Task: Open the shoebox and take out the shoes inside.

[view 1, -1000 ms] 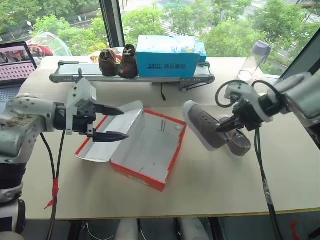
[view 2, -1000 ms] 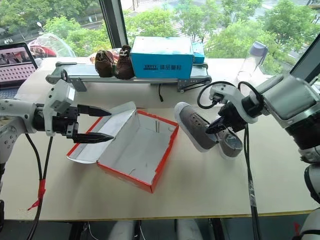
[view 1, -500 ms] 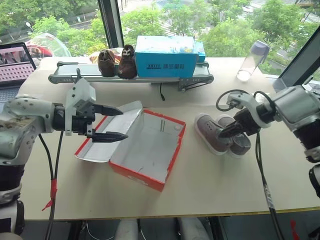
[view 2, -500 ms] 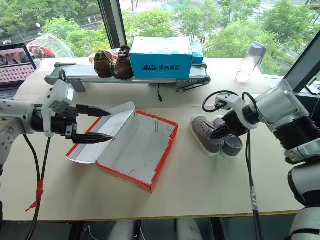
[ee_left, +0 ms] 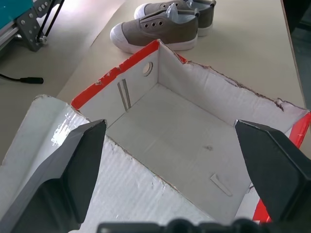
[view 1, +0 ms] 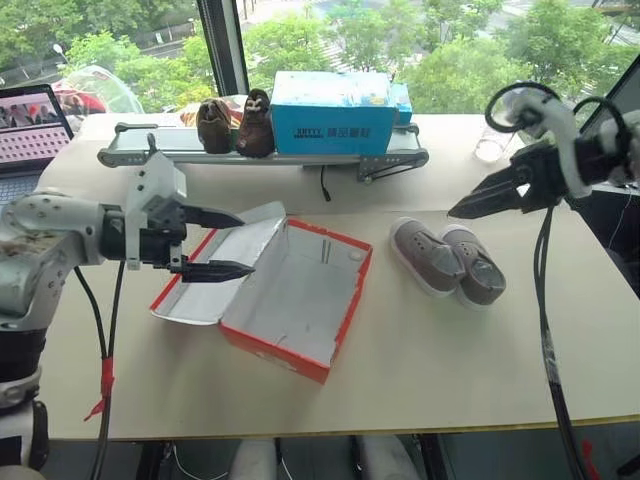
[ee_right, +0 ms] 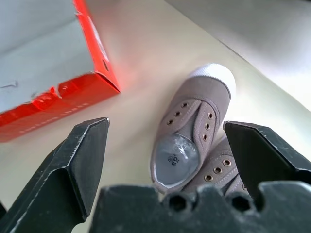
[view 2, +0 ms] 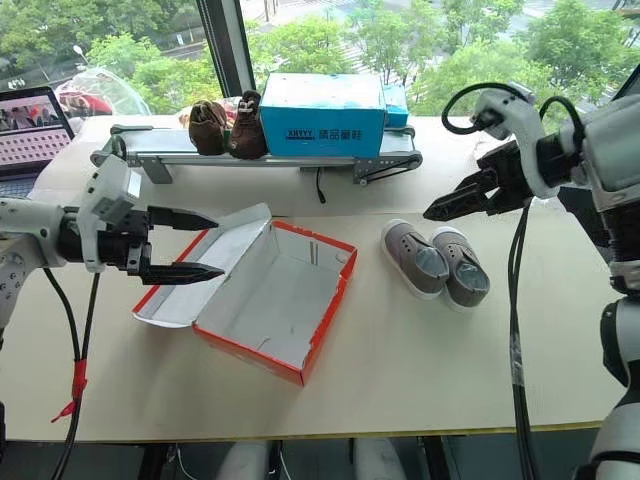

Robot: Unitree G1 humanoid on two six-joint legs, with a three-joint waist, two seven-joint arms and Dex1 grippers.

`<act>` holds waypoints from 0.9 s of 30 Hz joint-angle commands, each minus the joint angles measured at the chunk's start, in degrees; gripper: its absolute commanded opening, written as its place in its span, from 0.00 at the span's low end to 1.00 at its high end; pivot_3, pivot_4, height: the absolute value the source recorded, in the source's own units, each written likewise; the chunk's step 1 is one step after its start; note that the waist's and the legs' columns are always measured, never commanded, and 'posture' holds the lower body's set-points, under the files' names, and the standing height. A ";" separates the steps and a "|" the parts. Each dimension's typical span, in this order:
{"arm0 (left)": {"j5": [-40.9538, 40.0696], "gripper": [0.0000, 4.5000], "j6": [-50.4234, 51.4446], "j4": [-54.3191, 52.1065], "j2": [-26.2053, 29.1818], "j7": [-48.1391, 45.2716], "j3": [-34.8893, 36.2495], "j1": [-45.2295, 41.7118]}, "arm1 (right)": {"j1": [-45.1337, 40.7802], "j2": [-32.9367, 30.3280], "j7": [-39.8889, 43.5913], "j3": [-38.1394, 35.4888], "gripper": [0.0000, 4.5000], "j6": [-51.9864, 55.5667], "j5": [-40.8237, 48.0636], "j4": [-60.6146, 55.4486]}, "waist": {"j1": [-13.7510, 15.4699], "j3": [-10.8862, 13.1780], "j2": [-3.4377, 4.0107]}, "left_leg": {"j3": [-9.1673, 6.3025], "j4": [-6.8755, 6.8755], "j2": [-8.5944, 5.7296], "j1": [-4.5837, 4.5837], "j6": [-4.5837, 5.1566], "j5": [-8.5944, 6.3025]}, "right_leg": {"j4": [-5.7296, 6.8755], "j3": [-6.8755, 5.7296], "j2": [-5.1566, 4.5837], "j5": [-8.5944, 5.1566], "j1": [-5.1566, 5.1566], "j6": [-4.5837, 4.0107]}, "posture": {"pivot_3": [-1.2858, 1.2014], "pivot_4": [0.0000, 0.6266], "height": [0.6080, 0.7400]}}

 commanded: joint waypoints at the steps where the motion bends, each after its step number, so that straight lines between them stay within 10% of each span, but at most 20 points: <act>1: -2.17 1.00 -0.09 -0.57 -0.82 2.74 4.85 -0.27 | 5.91 4.15 -6.01 -14.01 1.00 -5.62 5.15 -7.17 | -0.12 -0.01 -0.01 | 0.00 0.00 0.00 0.06 0.00 0.00 | 0.02 0.01 0.00 0.00 0.04 0.00 | 0.52 0.24 1.00; 16: -9.34 1.00 3.27 -17.53 -19.10 36.98 27.90 16.72 | 26.56 21.54 -42.39 -30.74 1.00 -21.83 -1.44 -15.34 | 0.32 -0.07 -0.11 | -0.02 -0.03 -0.05 0.12 -0.01 0.00 | 0.03 0.03 -0.06 0.33 0.17 -0.38 | 0.52 0.24 1.00; 27: 3.62 1.00 -9.07 -24.09 -35.81 51.87 22.57 37.40 | 64.04 30.62 -53.11 -36.03 1.00 -37.86 -4.81 -39.62 | 0.15 -0.20 -0.20 | 0.04 0.01 -0.08 0.77 -0.05 0.02 | -0.36 0.07 -0.09 0.42 0.96 -0.17 | 0.52 0.24 1.00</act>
